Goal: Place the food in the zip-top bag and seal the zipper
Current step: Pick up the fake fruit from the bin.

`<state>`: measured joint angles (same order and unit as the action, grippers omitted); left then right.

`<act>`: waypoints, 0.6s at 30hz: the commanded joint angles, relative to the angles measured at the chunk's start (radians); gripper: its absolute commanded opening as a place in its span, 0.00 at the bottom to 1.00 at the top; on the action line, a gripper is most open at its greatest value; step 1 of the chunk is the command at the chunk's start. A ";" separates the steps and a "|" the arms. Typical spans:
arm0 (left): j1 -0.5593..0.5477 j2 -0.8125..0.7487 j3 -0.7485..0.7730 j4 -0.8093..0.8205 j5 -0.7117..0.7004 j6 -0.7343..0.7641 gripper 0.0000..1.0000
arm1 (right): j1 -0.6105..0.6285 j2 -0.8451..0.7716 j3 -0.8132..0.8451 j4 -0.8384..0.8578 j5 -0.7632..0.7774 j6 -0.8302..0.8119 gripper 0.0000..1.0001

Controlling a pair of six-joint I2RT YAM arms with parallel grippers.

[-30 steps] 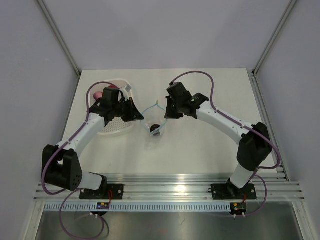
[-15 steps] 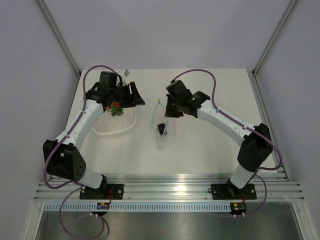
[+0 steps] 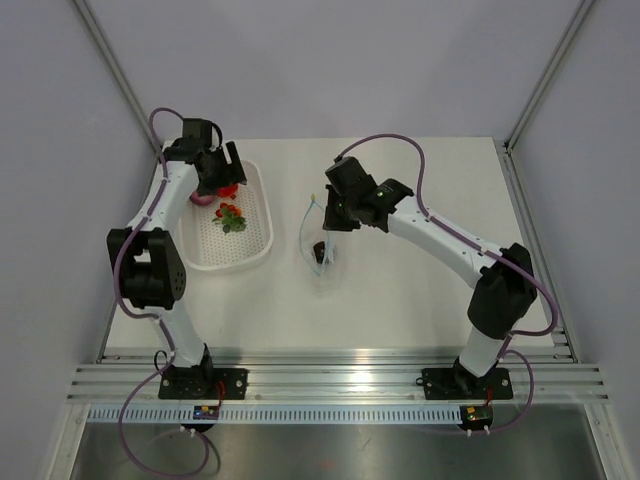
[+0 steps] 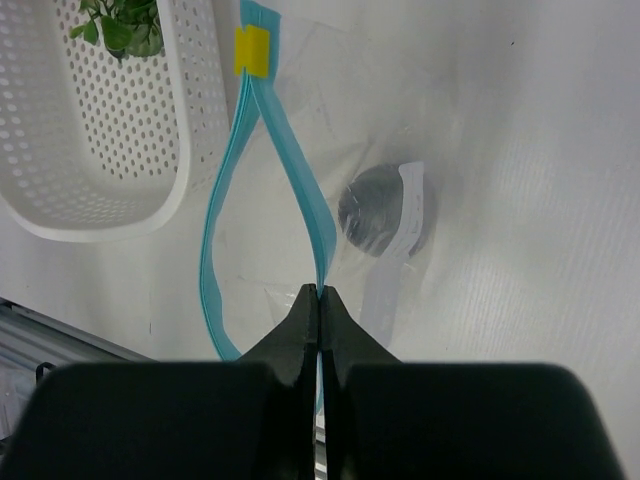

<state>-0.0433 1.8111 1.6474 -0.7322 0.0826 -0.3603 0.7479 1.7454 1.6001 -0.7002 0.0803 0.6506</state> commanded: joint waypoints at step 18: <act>0.039 0.445 0.488 -0.027 -0.193 0.118 0.89 | 0.016 0.082 0.089 0.054 -0.077 -0.055 0.00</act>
<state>-0.0067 2.2124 2.0758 -0.7475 -0.1299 -0.2749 0.7528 1.8221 1.6367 -0.6735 0.0147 0.6151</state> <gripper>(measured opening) 0.897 0.011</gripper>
